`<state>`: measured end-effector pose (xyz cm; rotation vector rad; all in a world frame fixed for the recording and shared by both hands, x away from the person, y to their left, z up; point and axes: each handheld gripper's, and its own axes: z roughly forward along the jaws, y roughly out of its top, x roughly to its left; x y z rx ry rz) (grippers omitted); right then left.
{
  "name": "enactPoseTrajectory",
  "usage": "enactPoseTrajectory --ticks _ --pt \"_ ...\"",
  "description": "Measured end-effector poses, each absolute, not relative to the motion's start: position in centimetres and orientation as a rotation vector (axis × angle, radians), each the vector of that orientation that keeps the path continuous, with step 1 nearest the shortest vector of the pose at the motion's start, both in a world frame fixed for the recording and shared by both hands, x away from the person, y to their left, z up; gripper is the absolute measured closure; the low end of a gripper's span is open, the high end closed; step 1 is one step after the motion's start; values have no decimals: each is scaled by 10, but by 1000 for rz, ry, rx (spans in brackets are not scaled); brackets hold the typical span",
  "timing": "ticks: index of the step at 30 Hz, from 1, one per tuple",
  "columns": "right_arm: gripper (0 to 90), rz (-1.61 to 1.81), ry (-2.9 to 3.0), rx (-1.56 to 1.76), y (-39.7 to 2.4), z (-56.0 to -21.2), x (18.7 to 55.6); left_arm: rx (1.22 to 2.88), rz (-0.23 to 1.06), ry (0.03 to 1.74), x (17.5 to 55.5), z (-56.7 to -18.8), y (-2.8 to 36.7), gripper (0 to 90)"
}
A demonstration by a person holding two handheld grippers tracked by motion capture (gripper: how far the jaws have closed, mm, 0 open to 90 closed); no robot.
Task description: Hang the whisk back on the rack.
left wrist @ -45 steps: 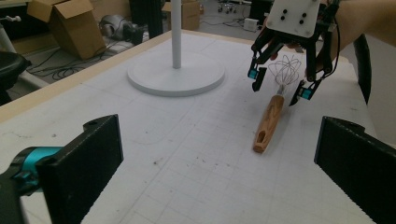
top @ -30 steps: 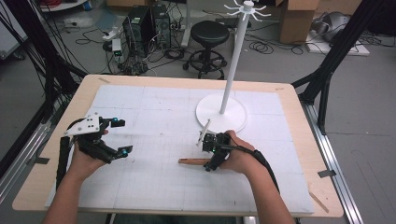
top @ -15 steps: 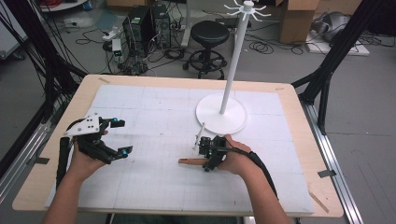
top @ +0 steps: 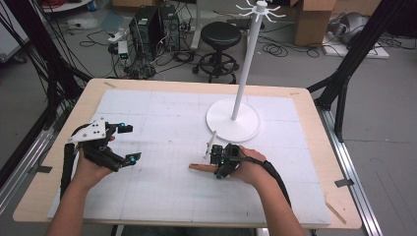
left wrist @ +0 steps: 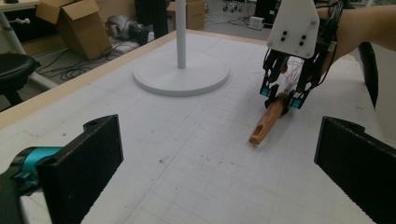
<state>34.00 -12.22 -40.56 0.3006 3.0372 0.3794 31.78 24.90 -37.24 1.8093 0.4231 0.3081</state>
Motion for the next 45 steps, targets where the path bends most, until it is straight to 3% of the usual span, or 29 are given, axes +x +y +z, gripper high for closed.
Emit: enactPoseTrajectory --ticks 15,45 --pt "696 832 2856 440 -161 -356 337 1795 307 422 324 -368 245 17" --pt "701 1288 2446 652 -234 -277 347 1799 307 421 324 -367 244 17"
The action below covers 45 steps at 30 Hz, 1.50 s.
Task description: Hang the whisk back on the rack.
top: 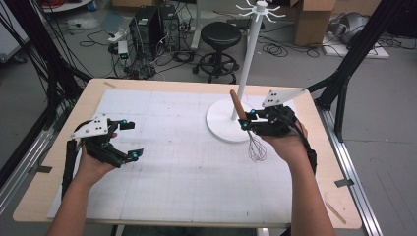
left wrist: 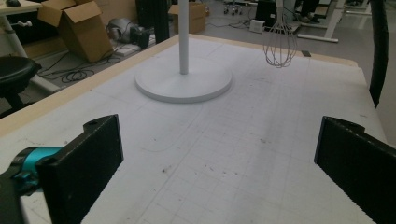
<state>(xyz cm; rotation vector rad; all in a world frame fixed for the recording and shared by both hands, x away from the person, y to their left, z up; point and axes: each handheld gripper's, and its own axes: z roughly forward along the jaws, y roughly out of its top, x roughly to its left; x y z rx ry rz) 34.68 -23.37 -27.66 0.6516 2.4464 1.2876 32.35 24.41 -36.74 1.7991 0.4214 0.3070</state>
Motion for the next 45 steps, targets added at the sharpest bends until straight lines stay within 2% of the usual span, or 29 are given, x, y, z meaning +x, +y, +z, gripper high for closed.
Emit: enactPoseTrajectory --ticks 25,45 --pt "701 1420 2174 793 -274 -212 364 1803 307 421 324 -368 243 17" --pt "701 1418 2065 905 -288 -192 380 1804 305 421 325 -368 244 17"
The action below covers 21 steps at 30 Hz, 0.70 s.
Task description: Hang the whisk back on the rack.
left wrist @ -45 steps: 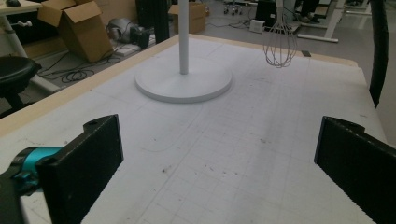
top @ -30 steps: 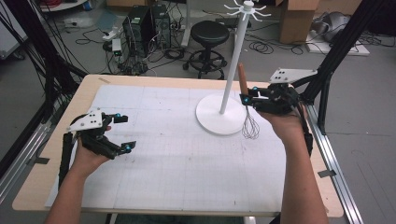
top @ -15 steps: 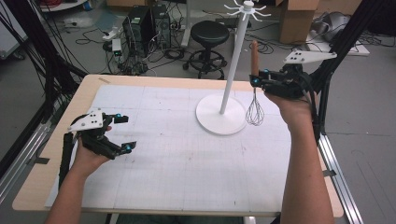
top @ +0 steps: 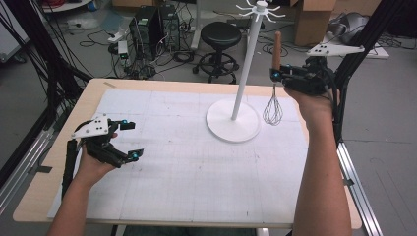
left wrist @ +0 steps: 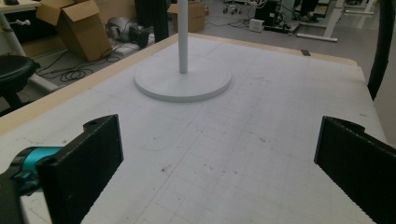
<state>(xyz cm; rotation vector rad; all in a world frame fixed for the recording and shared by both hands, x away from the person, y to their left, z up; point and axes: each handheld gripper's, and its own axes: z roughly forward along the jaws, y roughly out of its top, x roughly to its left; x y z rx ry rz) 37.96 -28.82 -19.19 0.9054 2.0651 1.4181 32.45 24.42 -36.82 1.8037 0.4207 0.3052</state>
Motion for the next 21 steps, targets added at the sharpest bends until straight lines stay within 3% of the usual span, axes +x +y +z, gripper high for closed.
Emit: enactPoseTrajectory --ticks 21 --pt "701 1364 2066 910 -286 -166 389 1812 305 426 325 -369 244 17"
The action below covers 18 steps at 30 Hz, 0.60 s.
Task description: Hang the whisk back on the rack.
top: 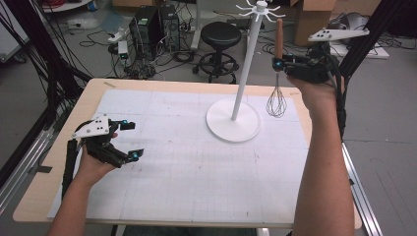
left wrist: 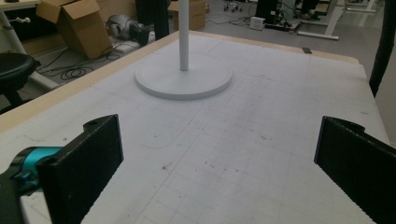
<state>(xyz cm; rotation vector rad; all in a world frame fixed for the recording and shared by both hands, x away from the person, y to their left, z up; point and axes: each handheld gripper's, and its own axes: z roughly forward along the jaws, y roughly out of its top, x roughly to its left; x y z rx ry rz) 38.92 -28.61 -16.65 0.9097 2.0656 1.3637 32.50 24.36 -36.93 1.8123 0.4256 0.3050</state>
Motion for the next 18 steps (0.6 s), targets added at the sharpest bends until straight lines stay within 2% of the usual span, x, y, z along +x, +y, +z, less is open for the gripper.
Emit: enactPoseTrajectory --ticks 18 --pt "701 1309 2047 960 -276 -160 401 1808 306 429 325 -369 245 17"
